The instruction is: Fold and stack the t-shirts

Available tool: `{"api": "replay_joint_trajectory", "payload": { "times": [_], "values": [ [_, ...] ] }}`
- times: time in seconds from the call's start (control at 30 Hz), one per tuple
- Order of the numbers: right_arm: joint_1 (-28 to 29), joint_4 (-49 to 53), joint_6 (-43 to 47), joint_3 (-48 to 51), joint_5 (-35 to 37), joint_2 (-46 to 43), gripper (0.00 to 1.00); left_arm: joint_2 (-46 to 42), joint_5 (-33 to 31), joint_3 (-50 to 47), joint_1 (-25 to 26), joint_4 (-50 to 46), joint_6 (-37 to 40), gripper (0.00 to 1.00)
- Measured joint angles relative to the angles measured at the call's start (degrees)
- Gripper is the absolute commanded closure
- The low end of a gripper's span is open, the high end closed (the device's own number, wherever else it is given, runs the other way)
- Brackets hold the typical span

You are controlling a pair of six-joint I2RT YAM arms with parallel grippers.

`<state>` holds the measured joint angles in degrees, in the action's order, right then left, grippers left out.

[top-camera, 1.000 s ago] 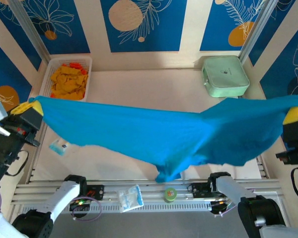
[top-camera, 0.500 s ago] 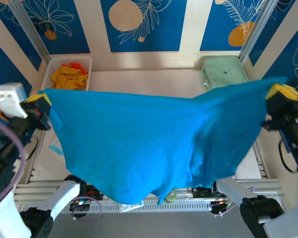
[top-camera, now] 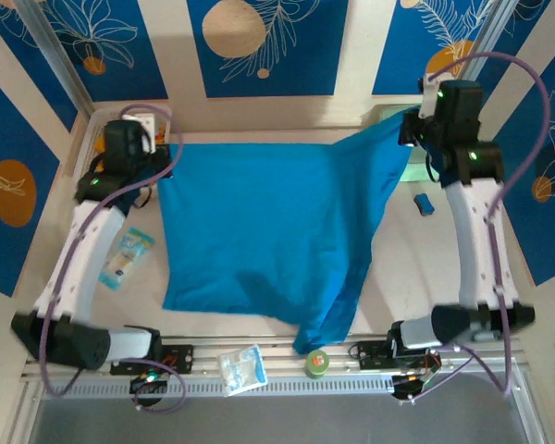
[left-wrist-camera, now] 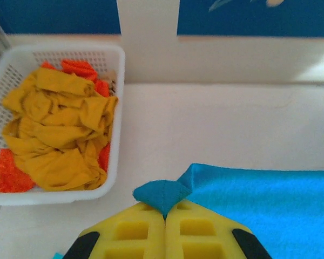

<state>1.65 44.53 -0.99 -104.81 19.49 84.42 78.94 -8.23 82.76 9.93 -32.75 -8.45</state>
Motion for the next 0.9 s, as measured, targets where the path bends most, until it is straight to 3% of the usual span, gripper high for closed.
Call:
{"api": "replay_joint_trajectory", "payload": {
  "times": [0.13,0.3,0.5,0.73,0.9],
  "values": [
    [-1.29,-2.40,0.76,-6.14,-1.27,13.60,1.00,14.19,-0.26,2.49,0.02,6.40,0.00,1.00],
    [-1.25,-2.91,2.82,-22.40,-2.19,34.12,1.00,32.65,-1.20,14.23,0.07,9.20,0.00,1.00],
    [-0.79,-0.28,5.01,-39.65,-2.58,51.25,1.00,45.59,-2.97,27.82,0.07,9.44,0.90,1.00],
    [-0.15,-0.68,5.25,-40.26,-3.45,53.22,1.00,48.70,-5.40,30.82,0.07,9.29,2.23,1.00],
    [0.26,-5.05,4.24,-23.19,-4.39,44.59,1.00,47.63,-6.69,27.63,0.07,11.06,3.26,1.00]
  ]
}}
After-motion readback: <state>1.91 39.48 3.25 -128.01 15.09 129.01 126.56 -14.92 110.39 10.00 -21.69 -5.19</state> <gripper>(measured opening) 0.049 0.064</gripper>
